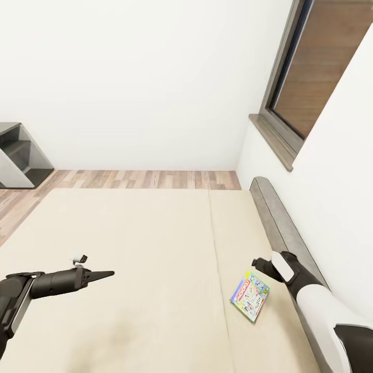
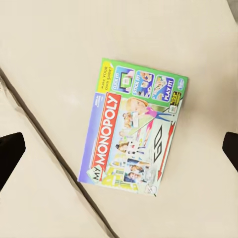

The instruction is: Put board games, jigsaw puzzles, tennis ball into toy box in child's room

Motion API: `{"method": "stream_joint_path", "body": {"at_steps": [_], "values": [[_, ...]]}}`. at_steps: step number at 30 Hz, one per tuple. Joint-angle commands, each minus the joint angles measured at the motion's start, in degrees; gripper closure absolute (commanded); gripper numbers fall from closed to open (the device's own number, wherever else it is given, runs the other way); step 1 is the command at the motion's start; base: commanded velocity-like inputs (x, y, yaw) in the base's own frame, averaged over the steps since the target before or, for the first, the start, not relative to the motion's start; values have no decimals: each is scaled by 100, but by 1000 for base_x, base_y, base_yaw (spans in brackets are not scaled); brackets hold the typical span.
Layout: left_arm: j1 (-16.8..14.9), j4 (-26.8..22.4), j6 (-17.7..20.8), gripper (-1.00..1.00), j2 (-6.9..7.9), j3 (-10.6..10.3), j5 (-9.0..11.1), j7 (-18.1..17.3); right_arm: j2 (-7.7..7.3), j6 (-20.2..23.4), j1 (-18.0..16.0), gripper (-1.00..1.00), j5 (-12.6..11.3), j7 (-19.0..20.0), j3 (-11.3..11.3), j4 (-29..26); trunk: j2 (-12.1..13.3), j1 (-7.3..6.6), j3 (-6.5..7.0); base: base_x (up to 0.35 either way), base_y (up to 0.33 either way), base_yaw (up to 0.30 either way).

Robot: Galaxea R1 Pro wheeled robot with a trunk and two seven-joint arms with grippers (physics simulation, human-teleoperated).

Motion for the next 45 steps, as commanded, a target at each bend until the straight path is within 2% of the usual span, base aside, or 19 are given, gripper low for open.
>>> {"method": "stream_joint_path", "body": {"at_steps": [1,9,19,29,45], "values": [[-3,-1,59,-100,3,-1,-2,-23,-1,22,-8,-100,-61,-49,-7,-10,-10,3,-10,0,0,0],[-4,-1,60,-100,7,-1,1,-23,-6,50,-40,-100,-62,-56,-7,-18,-10,3,-10,0,0,0],[-6,-1,56,-100,15,5,1,-23,-7,75,-41,-100,-65,-51,-36,-299,-10,3,-14,0,0,0],[-4,7,54,-100,65,171,4,-23,-20,81,-47,-100,-68,-76,-51,-324,-10,3,-95,0,0,0],[-4,7,54,-100,61,192,17,-23,-33,75,-88,-100,-69,-92,-77,-325,-10,3,-244,0,0,0]]}}
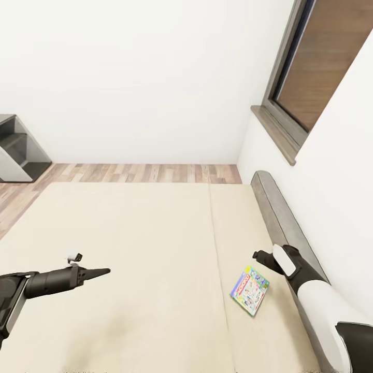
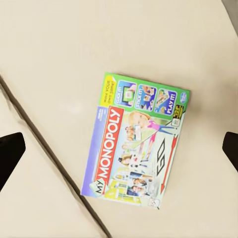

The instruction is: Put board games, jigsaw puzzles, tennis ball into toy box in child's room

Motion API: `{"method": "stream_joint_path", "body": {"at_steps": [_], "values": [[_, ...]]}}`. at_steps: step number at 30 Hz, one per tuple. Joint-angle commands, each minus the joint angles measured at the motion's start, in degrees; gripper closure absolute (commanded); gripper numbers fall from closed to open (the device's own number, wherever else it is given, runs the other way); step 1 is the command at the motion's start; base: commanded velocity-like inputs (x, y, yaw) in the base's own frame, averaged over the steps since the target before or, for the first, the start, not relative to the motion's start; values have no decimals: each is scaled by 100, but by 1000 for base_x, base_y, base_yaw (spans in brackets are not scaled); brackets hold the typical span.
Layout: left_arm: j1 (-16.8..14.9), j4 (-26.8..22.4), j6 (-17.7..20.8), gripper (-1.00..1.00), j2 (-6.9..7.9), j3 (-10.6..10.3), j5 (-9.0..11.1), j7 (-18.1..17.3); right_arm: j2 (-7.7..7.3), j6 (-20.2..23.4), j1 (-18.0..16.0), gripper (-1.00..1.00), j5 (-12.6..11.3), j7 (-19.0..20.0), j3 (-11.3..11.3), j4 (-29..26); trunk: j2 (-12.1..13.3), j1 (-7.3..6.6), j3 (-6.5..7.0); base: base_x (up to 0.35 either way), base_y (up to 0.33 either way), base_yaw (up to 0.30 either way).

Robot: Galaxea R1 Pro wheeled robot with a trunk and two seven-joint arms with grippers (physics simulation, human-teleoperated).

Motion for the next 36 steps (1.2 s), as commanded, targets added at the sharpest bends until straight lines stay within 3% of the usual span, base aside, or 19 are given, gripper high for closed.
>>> {"method": "stream_joint_path", "body": {"at_steps": [1,13,19,22,27,30,36], "values": [[-3,-2,61,-100,2,-1,-2,-23,0,22,-37,-100,-60,-49,-5,-10,-10,3,-19,0,0,0],[-2,-2,61,-100,4,-3,1,-23,0,31,-118,-100,-61,-50,-6,-10,-10,3,-131,0,0,0],[13,-101,61,-100,74,-1,124,-23,4,31,-120,-100,-60,-50,-6,-10,-10,3,-187,0,0,0],[122,-258,64,-100,152,0,423,-23,7,31,-121,-100,-60,-50,-6,-10,-10,3,-215,0,0,0],[427,-650,73,-100,347,0,1356,-23,9,31,-121,-100,-61,-50,-6,-10,-10,3,-262,0,0,0],[495,-779,76,-100,387,-5,1617,-23,9,31,-121,-100,-61,-50,-6,-10,-10,3,-290,0,0,0],[542,-1104,111,-100,433,-2,1790,-23,5,31,-121,-100,-59,-48,-6,-10,-10,3,-346,0,0,0]]}}
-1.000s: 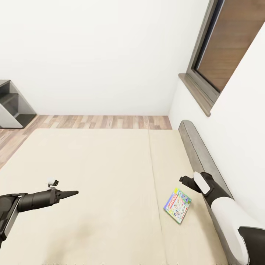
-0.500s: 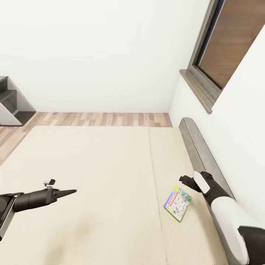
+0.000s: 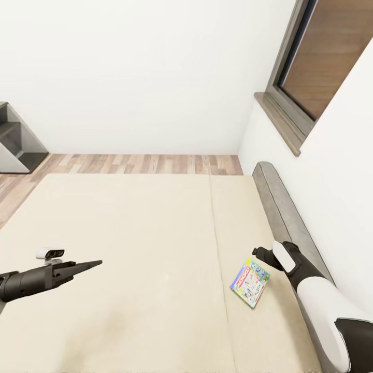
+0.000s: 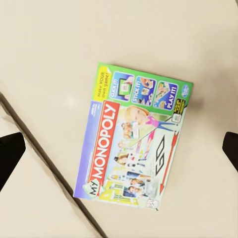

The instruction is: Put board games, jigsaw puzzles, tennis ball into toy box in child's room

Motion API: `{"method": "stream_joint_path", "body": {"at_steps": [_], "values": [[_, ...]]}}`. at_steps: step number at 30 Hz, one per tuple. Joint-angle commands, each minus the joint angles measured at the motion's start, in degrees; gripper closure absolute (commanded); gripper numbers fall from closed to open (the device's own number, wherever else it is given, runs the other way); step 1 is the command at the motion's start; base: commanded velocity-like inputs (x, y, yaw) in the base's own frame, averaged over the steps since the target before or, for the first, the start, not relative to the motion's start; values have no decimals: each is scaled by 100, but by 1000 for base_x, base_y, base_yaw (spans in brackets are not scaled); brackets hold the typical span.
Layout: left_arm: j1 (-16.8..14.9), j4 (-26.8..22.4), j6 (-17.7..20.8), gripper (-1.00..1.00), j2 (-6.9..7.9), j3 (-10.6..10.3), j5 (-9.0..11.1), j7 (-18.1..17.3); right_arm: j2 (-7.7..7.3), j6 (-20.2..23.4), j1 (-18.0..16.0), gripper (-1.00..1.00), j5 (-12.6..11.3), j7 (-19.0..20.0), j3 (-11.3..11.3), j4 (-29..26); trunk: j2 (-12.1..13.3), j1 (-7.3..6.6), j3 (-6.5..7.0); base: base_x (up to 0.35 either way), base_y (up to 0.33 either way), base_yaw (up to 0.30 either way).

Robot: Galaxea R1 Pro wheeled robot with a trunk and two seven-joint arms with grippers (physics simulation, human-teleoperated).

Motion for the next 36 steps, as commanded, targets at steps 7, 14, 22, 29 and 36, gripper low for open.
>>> {"method": "stream_joint_path", "body": {"at_steps": [7,14,22,29,36], "values": [[6,-113,75,-100,-2,-32,28,-21,1,17,-53,-100,-61,-50,-5,-10,-10,3,-74,0,0,0],[7,-111,62,-100,19,-18,15,-21,8,10,-109,-100,-62,-50,-8,-10,-10,3,-140,0,0,0],[10,-101,48,-100,20,-12,17,-21,5,8,-122,-100,-59,-50,-5,-10,-10,3,-215,0,0,0],[15,-102,41,-100,19,-16,17,-21,3,8,-132,-100,-54,-50,-9,-10,-10,3,-280,0,0,0],[15,-100,37,-100,12,-24,15,-21,4,14,-212,-100,-57,-58,-7,-10,-10,3,-345,0,0,0]]}}
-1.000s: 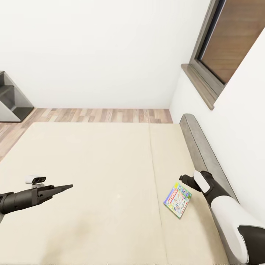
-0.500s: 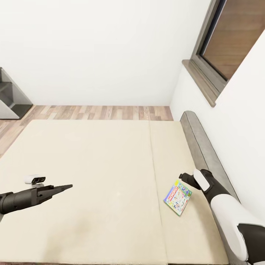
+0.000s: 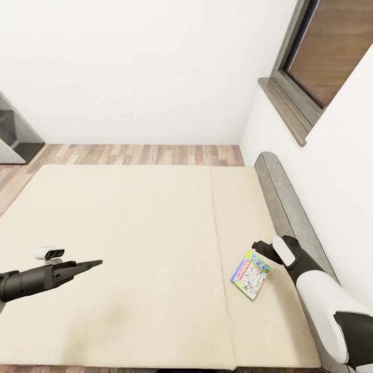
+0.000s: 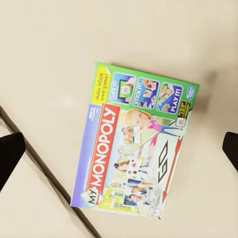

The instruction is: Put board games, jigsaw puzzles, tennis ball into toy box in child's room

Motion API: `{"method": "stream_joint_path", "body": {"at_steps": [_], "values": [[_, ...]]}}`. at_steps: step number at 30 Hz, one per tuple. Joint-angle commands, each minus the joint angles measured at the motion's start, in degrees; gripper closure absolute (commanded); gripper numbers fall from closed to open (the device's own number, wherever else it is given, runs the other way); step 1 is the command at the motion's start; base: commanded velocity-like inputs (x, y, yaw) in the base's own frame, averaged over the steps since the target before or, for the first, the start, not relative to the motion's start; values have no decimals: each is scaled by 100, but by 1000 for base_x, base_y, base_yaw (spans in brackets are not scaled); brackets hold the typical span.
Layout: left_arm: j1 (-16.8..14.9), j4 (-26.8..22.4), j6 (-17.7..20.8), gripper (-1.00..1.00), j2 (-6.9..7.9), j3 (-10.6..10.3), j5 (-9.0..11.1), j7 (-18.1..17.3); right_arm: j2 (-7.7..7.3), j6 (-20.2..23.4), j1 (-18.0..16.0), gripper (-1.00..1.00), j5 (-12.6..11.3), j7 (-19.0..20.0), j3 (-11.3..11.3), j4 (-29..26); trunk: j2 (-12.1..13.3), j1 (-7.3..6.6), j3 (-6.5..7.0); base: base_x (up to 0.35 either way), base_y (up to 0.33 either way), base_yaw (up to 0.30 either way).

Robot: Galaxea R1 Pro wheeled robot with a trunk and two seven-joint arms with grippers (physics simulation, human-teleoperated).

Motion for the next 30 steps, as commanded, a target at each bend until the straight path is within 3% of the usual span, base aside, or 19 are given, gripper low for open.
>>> {"method": "stream_joint_path", "body": {"at_steps": [1,30], "values": [[-4,-1,61,-100,2,0,-3,-21,0,18,-9,-100,-62,-49,-6,-10,-10,3,-18,0,0,0],[-1,-1,57,-100,9,6,-21,-21,15,20,-140,-100,-65,-62,-4,-10,-10,3,-289,0,0,0]]}}
